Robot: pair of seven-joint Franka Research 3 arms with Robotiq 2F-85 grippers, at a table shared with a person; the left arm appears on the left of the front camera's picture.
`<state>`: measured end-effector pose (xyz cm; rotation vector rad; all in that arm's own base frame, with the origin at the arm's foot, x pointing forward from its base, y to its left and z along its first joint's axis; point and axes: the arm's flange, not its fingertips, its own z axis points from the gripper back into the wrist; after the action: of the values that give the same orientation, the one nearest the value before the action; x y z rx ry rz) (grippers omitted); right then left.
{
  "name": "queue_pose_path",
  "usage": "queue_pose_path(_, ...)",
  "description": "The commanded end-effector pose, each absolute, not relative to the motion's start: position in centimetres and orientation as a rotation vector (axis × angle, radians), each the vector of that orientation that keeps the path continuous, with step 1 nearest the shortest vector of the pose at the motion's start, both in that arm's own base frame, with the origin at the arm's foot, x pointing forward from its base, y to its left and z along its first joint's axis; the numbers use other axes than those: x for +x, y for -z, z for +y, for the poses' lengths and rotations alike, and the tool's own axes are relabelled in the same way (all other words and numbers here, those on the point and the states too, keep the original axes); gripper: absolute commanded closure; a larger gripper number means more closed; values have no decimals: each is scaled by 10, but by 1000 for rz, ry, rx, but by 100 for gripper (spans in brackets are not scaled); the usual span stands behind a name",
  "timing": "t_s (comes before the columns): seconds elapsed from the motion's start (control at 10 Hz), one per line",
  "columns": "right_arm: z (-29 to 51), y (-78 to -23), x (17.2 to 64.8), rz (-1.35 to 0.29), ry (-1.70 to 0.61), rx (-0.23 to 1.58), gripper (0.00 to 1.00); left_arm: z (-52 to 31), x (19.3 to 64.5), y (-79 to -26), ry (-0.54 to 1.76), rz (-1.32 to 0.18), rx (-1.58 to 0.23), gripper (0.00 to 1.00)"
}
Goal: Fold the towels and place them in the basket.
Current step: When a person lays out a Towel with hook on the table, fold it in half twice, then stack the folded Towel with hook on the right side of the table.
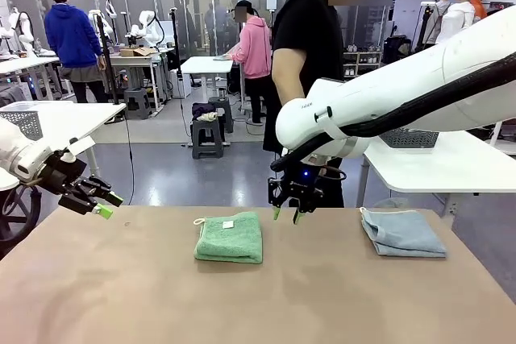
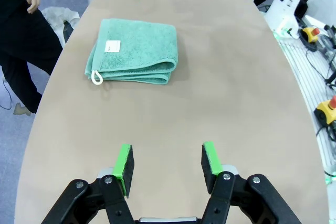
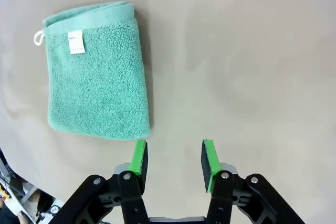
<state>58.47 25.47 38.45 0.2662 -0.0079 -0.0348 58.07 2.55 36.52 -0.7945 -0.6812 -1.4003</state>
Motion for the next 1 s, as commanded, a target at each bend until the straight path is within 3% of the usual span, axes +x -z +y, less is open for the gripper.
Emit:
queue_pose_path(0.0, 257, -385, 588, 7, 35, 264, 47, 26, 580, -366, 1413, -688, -800, 34)
queue_pose_path(0.9, 257, -385, 588, 7, 35, 264, 47, 26, 580, -366, 1413, -688, -800, 34)
